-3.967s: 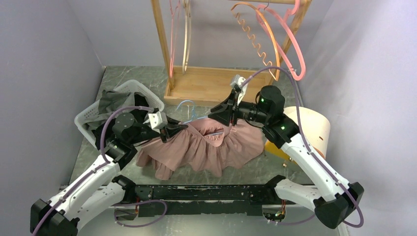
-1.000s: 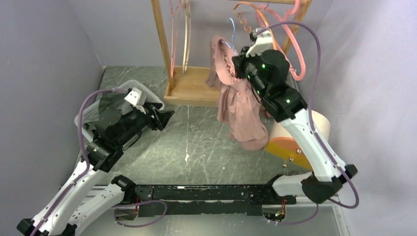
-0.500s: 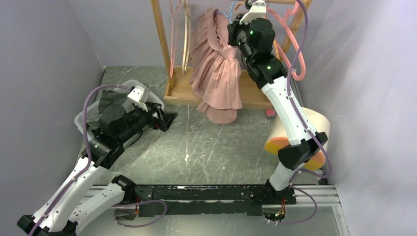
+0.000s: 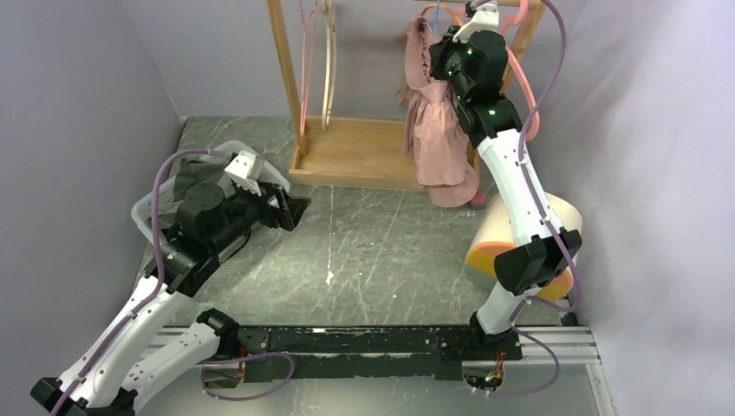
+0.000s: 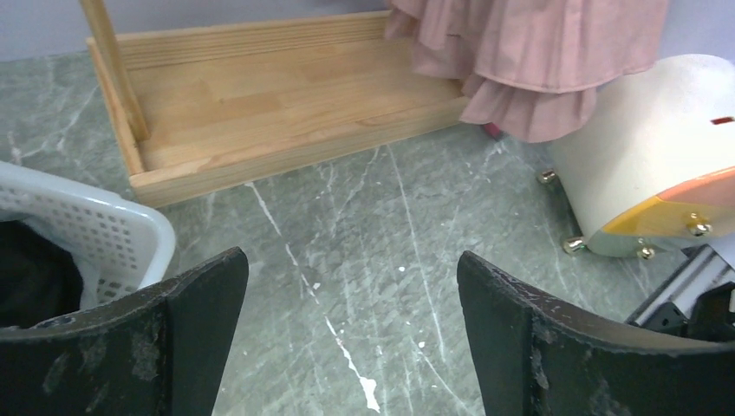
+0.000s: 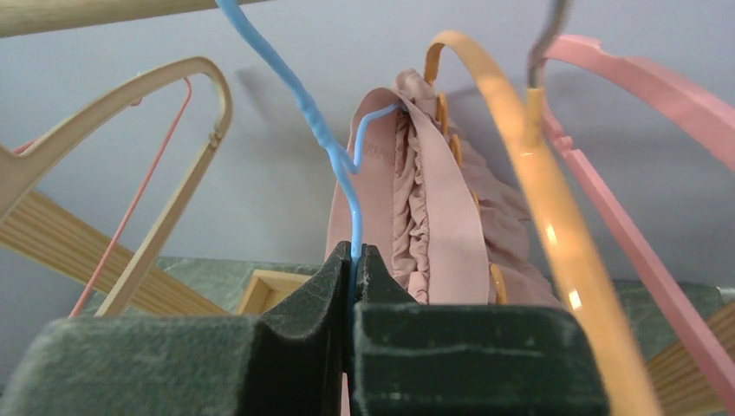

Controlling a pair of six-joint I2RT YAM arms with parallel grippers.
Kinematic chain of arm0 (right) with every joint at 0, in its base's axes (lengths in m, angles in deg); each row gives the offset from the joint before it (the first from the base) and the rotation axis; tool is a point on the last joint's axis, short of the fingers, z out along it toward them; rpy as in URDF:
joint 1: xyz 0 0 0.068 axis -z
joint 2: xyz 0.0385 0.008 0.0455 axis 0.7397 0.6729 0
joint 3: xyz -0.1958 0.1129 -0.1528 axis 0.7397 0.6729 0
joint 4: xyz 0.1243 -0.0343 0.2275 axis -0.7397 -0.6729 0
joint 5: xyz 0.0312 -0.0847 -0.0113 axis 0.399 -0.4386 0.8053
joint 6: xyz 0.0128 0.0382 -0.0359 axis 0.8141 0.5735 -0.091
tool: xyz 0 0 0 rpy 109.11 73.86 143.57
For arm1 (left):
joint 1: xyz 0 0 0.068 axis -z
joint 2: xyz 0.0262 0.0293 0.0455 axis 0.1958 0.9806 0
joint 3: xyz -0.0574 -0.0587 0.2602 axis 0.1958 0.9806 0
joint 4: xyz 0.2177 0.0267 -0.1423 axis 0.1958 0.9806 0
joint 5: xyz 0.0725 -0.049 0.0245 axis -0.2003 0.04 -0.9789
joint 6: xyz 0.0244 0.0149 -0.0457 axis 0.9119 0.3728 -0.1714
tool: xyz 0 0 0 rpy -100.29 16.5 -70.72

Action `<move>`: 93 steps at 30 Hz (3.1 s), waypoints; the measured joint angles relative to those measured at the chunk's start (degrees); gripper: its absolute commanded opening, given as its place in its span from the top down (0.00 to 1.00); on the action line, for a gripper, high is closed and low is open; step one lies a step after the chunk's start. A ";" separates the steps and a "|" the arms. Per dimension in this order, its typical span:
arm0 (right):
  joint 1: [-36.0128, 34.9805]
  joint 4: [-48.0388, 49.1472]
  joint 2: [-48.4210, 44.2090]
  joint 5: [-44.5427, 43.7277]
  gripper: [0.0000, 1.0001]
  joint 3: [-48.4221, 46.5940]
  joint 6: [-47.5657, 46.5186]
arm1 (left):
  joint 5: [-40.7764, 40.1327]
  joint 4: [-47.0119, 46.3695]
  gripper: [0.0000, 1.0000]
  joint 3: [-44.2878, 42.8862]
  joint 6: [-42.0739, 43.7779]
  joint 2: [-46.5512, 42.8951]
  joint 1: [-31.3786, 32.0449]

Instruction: Place the skirt on the hanger

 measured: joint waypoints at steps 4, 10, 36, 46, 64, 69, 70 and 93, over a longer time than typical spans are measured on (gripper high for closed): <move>2.86 0.09 -1.42 2.84 0.59 1.01 0.79 | -2.54 0.37 0.00 -0.02 0.85 0.04 0.00; 4.61 -0.04 -4.33 7.65 0.43 2.08 1.36 | -9.53 2.58 0.00 -3.39 0.96 4.50 0.00; 4.70 7.93 -38.07 46.73 0.39 42.53 5.35 | -5.42 14.67 0.13 -11.04 -10.51 28.44 -36.00; 4.70 18.23 -43.12 53.81 0.38 55.67 12.90 | -4.87 16.04 0.35 -22.56 -7.02 44.87 -36.00; 4.70 21.70 -47.06 48.72 0.38 57.35 14.73 | -16.96 17.07 0.93 -41.00 5.99 43.74 -36.09; 4.70 21.70 -47.04 47.67 0.39 58.55 15.45 | -18.32 8.00 0.93 -39.50 11.65 32.81 -36.11; 4.70 21.75 -47.04 47.65 0.39 58.58 15.63 | -18.38 6.36 0.93 -39.39 12.44 31.23 -36.11; 4.70 21.81 -46.88 41.18 0.40 59.41 19.82 | 0.90 7.30 0.93 -61.27 7.28 23.71 -36.11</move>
